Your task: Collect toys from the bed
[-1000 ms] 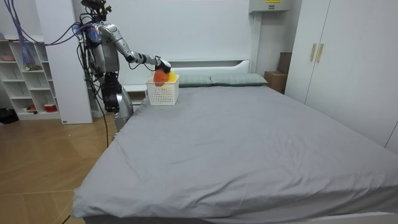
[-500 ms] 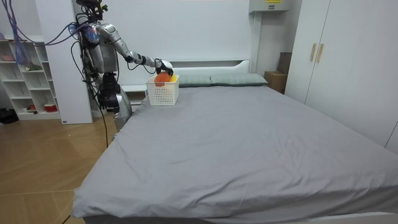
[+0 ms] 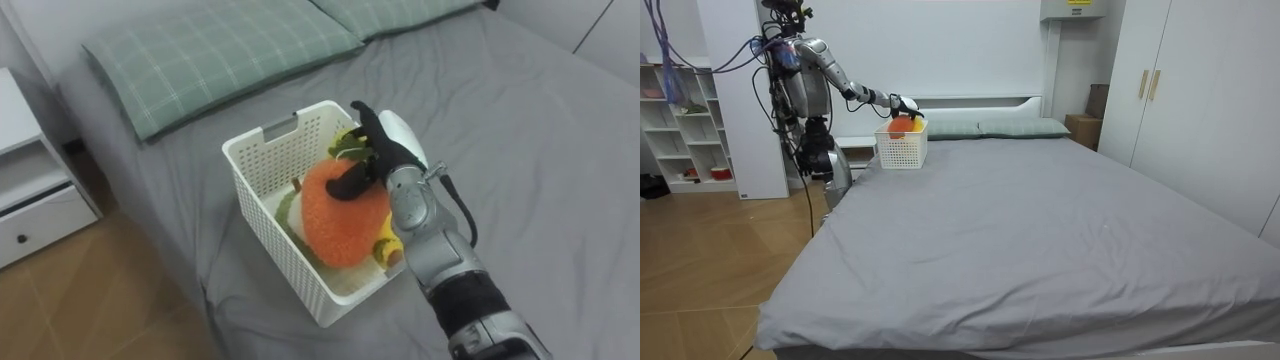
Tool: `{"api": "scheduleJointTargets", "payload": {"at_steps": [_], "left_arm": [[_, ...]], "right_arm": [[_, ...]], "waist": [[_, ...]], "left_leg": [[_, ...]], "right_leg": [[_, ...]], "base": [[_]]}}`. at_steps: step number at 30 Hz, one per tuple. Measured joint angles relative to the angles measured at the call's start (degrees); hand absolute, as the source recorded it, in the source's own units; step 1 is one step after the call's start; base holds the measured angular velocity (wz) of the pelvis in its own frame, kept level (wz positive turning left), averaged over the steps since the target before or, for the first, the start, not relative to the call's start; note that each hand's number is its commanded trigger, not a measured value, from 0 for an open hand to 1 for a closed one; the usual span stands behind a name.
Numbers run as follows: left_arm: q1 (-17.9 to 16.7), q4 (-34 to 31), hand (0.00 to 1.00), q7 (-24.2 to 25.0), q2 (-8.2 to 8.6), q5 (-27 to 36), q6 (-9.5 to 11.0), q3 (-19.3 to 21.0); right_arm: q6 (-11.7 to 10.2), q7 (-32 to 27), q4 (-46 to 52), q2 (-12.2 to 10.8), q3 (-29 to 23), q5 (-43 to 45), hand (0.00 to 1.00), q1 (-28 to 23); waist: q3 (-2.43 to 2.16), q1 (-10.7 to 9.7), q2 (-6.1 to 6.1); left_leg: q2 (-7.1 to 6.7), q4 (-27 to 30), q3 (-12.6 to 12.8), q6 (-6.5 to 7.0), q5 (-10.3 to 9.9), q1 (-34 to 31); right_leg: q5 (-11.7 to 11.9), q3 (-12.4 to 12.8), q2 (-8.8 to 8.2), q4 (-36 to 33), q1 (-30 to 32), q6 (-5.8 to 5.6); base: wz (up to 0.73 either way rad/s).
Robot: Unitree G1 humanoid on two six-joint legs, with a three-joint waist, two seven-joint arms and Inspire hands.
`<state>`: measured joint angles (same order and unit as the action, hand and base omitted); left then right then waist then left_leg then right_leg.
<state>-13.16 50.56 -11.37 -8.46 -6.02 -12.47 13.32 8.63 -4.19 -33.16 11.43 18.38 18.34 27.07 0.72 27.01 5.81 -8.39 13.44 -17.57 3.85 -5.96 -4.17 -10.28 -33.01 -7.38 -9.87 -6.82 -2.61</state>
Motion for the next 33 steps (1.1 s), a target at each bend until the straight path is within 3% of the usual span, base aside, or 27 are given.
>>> {"api": "scheduleJointTargets", "payload": {"at_steps": [6,13,18,21,31,33], "left_arm": [[1.2,0.0,0.00,0.6,0.02,-0.1,0.0,0.0],[1.6,0.7,0.00,0.8,0.10,-0.5,0.2,0.1],[1.9,0.7,0.00,0.7,0.26,-0.4,0.5,0.0],[2.1,0.8,0.00,0.7,0.28,-0.5,0.5,0.0],[5.0,1.1,0.00,0.9,0.31,-1.0,1.7,0.0],[5.1,1.2,0.00,0.9,0.59,-1.0,1.7,0.0]], "right_arm": [[0.0,0.0,0.2,0.0,0.0,-0.1,0.00,0.0],[-0.4,0.2,3.3,0.6,-2.5,-0.1,0.00,0.6],[-0.5,0.0,8.6,2.7,-5.0,0.7,0.00,1.1],[-0.5,-0.5,11.2,3.8,-6.8,0.9,0.00,1.1],[0.0,-1.3,17.8,6.6,-11.1,2.3,0.00,0.8],[0.1,-1.2,20.7,7.3,-11.8,1.8,0.00,0.0]], "waist": [[0.13,-0.2,0.10],[-0.12,-0.7,0.46],[0.01,-4.0,0.25],[0.04,-5.3,0.12],[-0.14,-12.7,-0.48],[-0.21,-13.1,-0.75]], "left_leg": [[0.13,0.0,0.5,0.05,-0.1,0.1],[0.89,-0.5,3.4,0.38,-0.2,0.0],[1.23,-0.8,4.9,0.71,-0.7,0.3],[1.90,-1.9,7.2,0.79,-0.8,1.3],[3.64,-4.1,14.3,1.14,-1.2,3.2],[4.00,-4.2,15.7,1.17,-1.8,4.0]], "right_leg": [[0.0,0.7,-0.04,0.1,0.5,0.01],[0.2,4.4,0.45,-1.0,1.9,0.16],[0.3,6.4,0.48,-1.0,2.3,0.18],[0.6,9.3,0.67,-1.0,2.8,0.33],[1.3,16.2,1.86,-0.9,4.9,0.46],[1.3,17.4,2.15,-0.9,4.8,0.46]], "base": [[-0.04],[-0.20],[-0.15],[-0.46],[-0.38],[-0.42]]}}
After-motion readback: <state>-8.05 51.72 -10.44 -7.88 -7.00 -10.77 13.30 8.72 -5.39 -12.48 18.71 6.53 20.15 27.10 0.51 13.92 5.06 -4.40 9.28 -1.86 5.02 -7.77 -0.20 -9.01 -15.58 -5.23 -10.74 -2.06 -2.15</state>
